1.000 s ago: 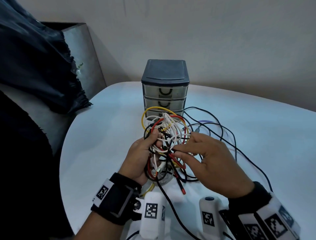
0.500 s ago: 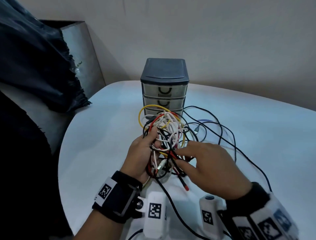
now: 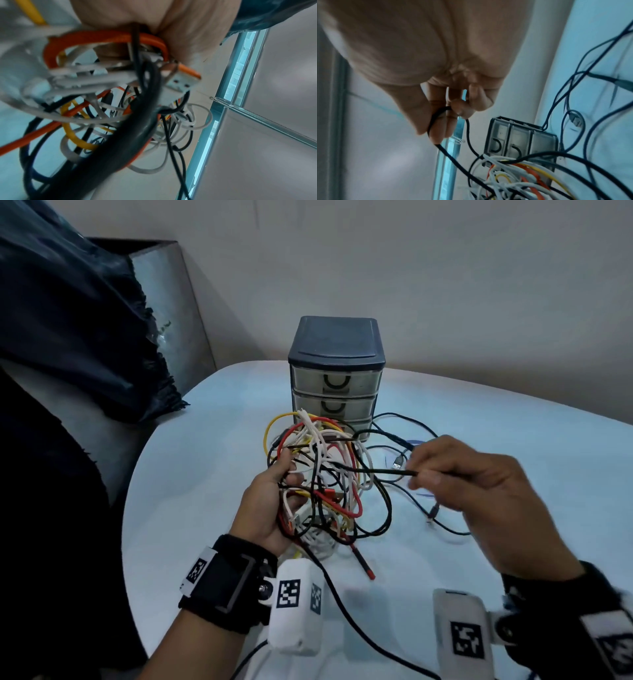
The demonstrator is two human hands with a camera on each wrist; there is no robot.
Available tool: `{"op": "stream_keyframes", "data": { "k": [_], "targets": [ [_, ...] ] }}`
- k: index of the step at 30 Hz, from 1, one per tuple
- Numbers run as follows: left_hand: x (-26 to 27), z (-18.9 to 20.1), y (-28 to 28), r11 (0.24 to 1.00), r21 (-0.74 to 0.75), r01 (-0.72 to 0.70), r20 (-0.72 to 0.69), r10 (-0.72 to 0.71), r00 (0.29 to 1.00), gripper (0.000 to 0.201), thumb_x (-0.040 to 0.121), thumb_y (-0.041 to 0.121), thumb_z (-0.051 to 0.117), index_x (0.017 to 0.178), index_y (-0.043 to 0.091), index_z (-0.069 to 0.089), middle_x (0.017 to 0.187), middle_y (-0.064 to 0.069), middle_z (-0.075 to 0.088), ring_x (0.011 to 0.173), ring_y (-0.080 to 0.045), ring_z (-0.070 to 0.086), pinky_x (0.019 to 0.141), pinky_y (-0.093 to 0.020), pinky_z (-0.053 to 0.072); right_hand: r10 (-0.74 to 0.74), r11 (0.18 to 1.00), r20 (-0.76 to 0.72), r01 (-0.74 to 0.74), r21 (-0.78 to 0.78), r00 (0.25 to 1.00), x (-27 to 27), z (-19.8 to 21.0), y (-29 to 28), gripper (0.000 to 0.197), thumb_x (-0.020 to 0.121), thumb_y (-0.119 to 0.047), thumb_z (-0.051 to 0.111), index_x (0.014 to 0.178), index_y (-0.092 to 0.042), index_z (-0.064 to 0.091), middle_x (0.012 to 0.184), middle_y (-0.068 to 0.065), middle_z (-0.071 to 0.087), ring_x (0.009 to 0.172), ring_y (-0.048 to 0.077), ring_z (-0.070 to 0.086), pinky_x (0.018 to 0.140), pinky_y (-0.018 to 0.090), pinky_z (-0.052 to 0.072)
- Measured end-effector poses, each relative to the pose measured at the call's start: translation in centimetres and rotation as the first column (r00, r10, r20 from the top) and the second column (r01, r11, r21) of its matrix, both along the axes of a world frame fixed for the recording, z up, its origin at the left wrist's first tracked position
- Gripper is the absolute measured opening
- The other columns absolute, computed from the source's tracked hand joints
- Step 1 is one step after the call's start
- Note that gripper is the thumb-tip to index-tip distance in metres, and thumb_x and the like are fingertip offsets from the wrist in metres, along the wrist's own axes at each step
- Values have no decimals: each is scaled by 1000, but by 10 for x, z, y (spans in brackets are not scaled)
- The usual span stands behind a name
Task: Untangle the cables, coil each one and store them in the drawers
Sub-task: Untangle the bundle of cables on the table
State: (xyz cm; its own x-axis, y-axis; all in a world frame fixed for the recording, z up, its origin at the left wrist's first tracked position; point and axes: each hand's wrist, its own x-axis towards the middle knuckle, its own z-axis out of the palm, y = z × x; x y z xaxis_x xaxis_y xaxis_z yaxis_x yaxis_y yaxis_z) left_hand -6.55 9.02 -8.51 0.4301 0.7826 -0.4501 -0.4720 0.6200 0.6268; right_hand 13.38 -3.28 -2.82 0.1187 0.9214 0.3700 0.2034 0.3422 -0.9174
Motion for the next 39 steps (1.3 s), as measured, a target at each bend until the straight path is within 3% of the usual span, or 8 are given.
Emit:
{"op": "stream_keyframes", "data": {
  "k": [7, 10, 15, 20, 22, 27, 33, 39],
  "targets": [
    [3, 7, -6, 999, -24, 34, 101, -31, 994, 32, 99, 38, 50, 73, 21, 44, 53, 8, 34, 27, -3, 27, 30, -11, 26, -76, 997, -446, 73, -24, 892, 14, 9, -9, 24, 68, 0, 52, 49, -6, 40, 68, 18, 43, 59, 11, 48, 49, 20, 32],
    [4, 5, -8, 998, -39, 48, 107, -44, 993, 33, 98, 38, 51, 71, 20, 43, 53, 9, 34, 28, -3, 28, 31, -11, 25, -187, 982, -316, 175, -65, 930, 13, 8, -5, 23, 71, -4, 54, 50, -9, 48, 70, 30, 40, 55, 9, 45, 48, 23, 26],
    [8, 6, -12, 999, -34, 18, 97, -15, 995, 31, 100, 33, 49, 72, 20, 42, 55, 9, 30, 29, -4, 29, 31, -13, 31, -383, 915, 203, 400, -53, 901, 2, 4, 0, 17, 85, -11, 71, 70, -20, 70, 62, -8, 64, 52, 21, 46, 50, 17, 40],
    [18, 14, -20, 998, 63, -8, -26, 10, 1000, 34, 99, 32, 50, 69, 18, 43, 52, 7, 30, 28, -6, 28, 31, -12, 28, -452, 796, 851, 552, 250, 266, -19, -12, -1, 18, 87, -40, 58, 84, -38, 75, 118, -9, 70, 117, 28, 55, 106, 51, 29],
    [20, 15, -22, 997, 75, -16, -40, 19, 999, 36, 99, 32, 50, 67, 18, 43, 50, 7, 32, 29, -7, 28, 32, -13, 29, -338, 808, 927, 555, 197, 163, -25, -16, -1, 22, 86, -43, 55, 83, -37, 77, 125, -4, 67, 130, 34, 46, 112, 68, 9],
    [22, 12, -24, 995, 99, 16, -80, -8, 997, 41, 98, 35, 53, 62, 19, 44, 50, 6, 33, 33, -9, 31, 36, -18, 31, -231, 833, 963, 540, 123, 138, -37, -19, 6, 29, 85, -47, 54, 73, -32, 77, 118, -2, 69, 134, 37, 43, 112, 72, 0],
    [17, 15, -21, 1000, 14, -12, -39, 12, 999, 35, 99, 32, 53, 68, 20, 43, 52, 8, 32, 31, -7, 33, 34, -14, 35, -476, 782, 855, 544, 304, 207, -28, -19, 12, 22, 91, -36, 56, 78, -27, 72, 98, -9, 69, 114, 28, 57, 112, 64, 16],
    [-1, 20, -8, 989, -14, 145, 319, -134, 938, 38, 103, 40, 40, 80, 12, 54, 58, -1, 54, 45, -15, 57, 48, -25, 50, -752, 643, 558, 572, 509, 350, 1, -13, 7, 18, 93, -19, 64, 78, -12, 71, 86, 5, 70, 87, 33, 59, 90, 46, 44]
  ]
}}
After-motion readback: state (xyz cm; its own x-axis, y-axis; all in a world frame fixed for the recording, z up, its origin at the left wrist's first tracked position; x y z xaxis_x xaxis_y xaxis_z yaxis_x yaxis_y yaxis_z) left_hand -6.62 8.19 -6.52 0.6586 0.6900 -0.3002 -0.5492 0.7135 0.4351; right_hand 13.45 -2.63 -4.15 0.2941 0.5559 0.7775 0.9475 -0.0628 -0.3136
